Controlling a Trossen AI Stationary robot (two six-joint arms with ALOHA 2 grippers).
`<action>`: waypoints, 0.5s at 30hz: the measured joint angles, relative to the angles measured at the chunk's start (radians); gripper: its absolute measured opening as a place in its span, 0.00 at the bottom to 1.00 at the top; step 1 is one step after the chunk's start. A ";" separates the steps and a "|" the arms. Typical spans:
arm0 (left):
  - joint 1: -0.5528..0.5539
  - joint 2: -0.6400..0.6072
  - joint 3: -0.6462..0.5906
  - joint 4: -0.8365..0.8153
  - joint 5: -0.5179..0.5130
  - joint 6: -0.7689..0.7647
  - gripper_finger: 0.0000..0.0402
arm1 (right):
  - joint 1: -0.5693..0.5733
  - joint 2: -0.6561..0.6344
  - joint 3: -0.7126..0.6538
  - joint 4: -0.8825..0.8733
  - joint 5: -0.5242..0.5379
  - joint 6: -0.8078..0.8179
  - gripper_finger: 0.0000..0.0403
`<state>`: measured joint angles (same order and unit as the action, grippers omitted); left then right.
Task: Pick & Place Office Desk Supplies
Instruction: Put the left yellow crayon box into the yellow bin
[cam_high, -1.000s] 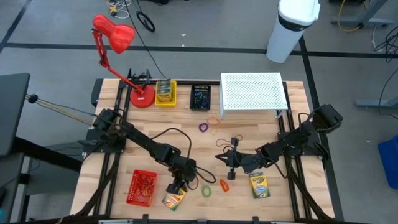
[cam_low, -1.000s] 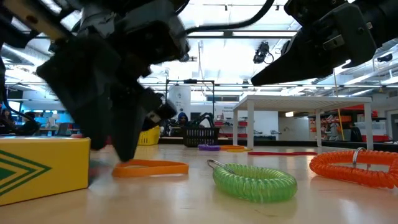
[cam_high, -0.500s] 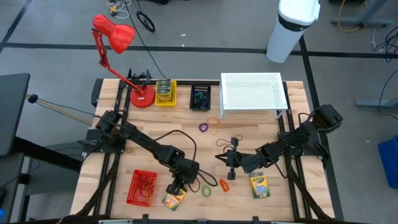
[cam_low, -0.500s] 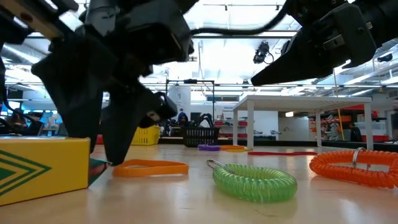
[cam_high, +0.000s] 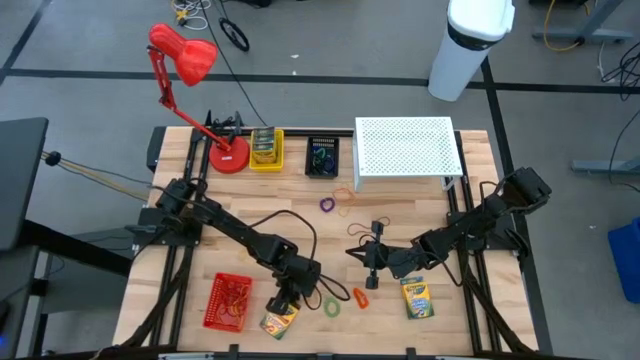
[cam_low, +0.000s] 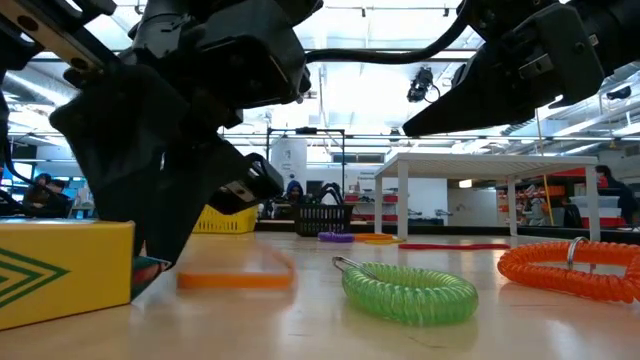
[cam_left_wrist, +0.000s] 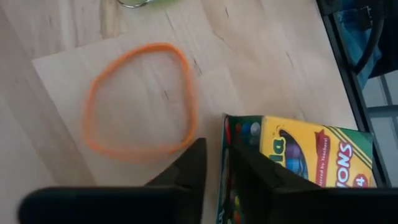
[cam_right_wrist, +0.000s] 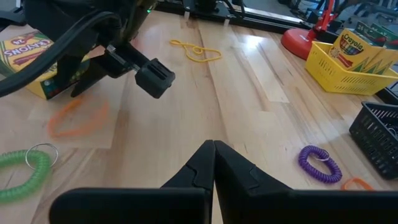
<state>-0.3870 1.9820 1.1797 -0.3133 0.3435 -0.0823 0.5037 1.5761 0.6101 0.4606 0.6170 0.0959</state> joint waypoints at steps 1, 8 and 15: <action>0.000 0.000 0.000 0.000 0.000 0.002 0.16 | 0.000 0.000 0.000 0.000 0.000 0.000 0.04; 0.000 -0.010 -0.001 -0.015 -0.004 0.048 0.01 | 0.000 0.000 0.000 0.000 0.000 -0.001 0.04; 0.012 -0.149 -0.002 -0.151 -0.125 0.076 0.01 | 0.000 0.000 0.000 0.000 0.000 -0.001 0.04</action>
<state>-0.3748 1.8331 1.1782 -0.4639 0.2189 -0.0063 0.5037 1.5761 0.6098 0.4606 0.6170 0.0952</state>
